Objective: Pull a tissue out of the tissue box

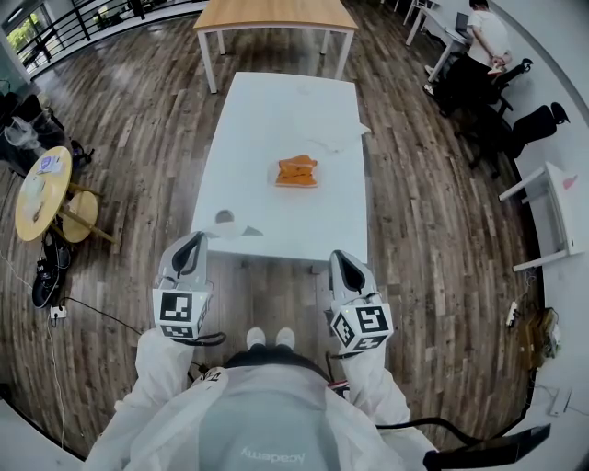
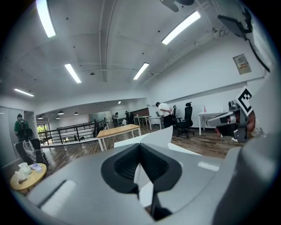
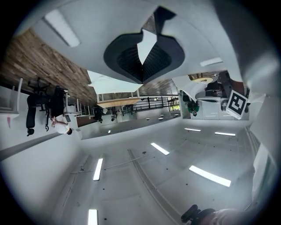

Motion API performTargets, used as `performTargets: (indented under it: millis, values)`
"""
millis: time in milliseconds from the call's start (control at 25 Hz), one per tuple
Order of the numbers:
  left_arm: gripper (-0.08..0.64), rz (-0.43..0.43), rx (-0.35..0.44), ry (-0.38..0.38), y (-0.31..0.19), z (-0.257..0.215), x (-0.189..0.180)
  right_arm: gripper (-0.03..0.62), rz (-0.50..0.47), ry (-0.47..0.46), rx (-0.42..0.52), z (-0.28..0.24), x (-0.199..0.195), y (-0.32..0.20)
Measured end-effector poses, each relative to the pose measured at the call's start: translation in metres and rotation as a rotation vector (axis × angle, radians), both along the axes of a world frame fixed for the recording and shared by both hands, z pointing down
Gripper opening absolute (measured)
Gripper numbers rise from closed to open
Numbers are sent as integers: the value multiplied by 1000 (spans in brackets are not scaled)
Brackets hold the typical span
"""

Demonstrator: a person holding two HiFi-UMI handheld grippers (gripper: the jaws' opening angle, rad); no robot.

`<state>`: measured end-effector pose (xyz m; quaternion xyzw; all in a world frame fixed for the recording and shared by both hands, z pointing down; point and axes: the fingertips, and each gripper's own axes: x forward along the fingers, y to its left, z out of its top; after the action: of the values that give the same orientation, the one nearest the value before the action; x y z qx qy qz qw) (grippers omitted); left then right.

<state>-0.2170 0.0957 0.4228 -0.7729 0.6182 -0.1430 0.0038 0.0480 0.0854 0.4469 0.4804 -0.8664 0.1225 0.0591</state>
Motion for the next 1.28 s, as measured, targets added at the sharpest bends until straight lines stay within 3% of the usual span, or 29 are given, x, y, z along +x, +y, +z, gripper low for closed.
performTargets:
  millis: [1280]
  values:
    - [2,10,-8,-10,-16,0,14,0,-25,21,15,-4,4,-16]
